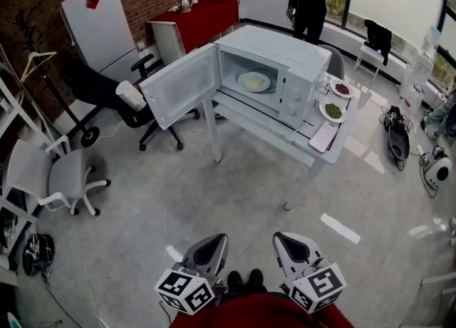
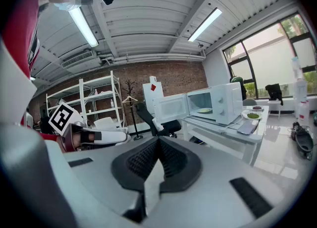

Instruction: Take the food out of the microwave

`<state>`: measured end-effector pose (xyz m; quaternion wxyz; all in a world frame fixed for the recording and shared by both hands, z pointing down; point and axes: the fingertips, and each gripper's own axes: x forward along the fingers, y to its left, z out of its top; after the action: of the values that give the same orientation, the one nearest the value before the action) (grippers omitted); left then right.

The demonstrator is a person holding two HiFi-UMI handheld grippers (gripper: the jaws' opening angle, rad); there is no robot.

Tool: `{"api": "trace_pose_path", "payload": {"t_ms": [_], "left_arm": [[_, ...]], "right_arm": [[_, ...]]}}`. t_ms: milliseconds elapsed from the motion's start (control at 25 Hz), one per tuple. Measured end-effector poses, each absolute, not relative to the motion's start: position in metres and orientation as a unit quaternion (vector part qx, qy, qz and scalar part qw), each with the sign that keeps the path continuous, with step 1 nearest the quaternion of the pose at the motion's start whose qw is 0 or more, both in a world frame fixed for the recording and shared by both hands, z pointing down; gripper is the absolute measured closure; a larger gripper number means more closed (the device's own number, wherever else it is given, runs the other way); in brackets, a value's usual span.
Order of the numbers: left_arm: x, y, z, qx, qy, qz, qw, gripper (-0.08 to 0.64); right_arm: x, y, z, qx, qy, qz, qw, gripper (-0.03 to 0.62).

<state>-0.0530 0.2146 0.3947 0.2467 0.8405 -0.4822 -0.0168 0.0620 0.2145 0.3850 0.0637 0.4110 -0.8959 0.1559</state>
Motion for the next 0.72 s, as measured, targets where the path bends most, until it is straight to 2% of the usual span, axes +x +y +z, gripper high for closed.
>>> {"api": "trace_pose_path", "payload": {"t_ms": [720], "left_arm": [[-0.028,0.211,0.396,0.84,-0.473,-0.025,0.265,0.551]], "right_arm": [[0.086,0.213,0.384,0.412,-0.895,0.164,0.051,0.583]]}}
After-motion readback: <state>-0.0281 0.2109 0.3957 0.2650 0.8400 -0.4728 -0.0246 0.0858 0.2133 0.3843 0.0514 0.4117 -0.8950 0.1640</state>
